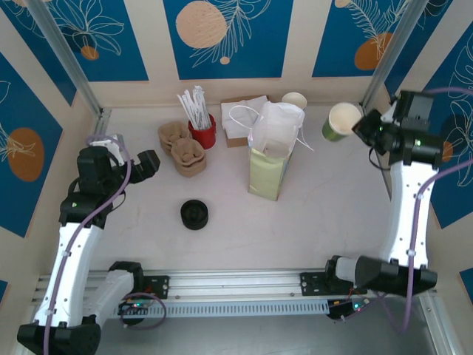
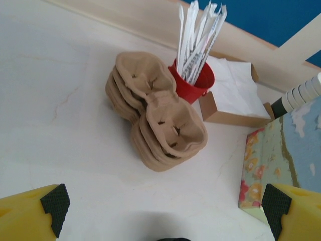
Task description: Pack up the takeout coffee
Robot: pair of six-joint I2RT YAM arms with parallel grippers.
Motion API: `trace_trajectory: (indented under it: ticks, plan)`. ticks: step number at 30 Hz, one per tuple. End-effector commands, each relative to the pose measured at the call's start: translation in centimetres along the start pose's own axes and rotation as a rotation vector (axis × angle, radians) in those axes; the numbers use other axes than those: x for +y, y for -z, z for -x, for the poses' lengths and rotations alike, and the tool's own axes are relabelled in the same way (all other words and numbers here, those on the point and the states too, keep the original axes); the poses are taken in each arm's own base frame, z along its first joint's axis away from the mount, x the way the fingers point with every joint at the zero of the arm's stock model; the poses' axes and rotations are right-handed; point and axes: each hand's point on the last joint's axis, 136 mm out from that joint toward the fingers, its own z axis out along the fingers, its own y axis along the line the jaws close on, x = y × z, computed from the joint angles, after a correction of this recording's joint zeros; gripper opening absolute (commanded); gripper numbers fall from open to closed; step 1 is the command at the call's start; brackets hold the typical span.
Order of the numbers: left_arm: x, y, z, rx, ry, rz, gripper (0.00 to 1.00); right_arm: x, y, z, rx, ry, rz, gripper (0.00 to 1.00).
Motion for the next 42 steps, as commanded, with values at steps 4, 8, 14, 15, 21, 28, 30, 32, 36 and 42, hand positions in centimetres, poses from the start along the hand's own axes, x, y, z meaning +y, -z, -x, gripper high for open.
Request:
trace_trajectory:
  ticks: [4, 8, 14, 15, 21, 28, 30, 32, 36, 42]
  plan:
    - [-0.3, -2.0, -2.2, 0.068, 0.039, -0.052, 1.0, -5.2, -0.4, -5.8, 0.083, -0.05, -0.1, 0.0]
    - [-0.1, -2.9, -3.8, 0.108, 0.058, -0.061, 1.0, -6.8, -1.0, -9.9, 0.123, -0.069, -0.091, 0.0]
    - [0.5, -3.6, -5.9, 0.156, 0.057, -0.046, 1.0, -8.1, -1.7, -15.3, 0.219, -0.045, -0.081, 0.0]
    - [0.6, -3.6, -6.2, 0.163, 0.057, -0.039, 1.0, -7.9, -1.9, -16.1, 0.234, -0.034, -0.069, 0.0]
    - [1.6, -4.2, -8.7, 0.224, 0.058, 0.0, 0.98, -6.9, -2.6, -21.1, 0.31, 0.108, -0.029, 0.0]
    - [2.1, -4.5, -11.5, 0.289, 0.022, 0.054, 0.95, -5.9, -3.1, -25.2, 0.375, 0.219, -0.009, 0.0]
    - [2.3, -4.6, -12.4, 0.311, 0.015, 0.065, 0.93, -5.5, -3.2, -26.1, 0.384, 0.234, 0.002, 0.0]
    - [2.3, -4.6, -13.1, 0.335, 0.008, 0.074, 0.9, -4.7, -3.1, -27.3, 0.39, 0.284, 0.013, 0.0]
    - [2.2, -4.5, -14.3, 0.376, -0.027, 0.088, 0.89, -2.8, -2.4, -29.3, 0.388, 0.385, 0.027, 0.0]
    - [2.0, -4.5, -16.4, 0.437, -0.044, 0.096, 0.89, 1.8, -2.7, -33.2, 0.413, 0.45, 0.136, 0.0]
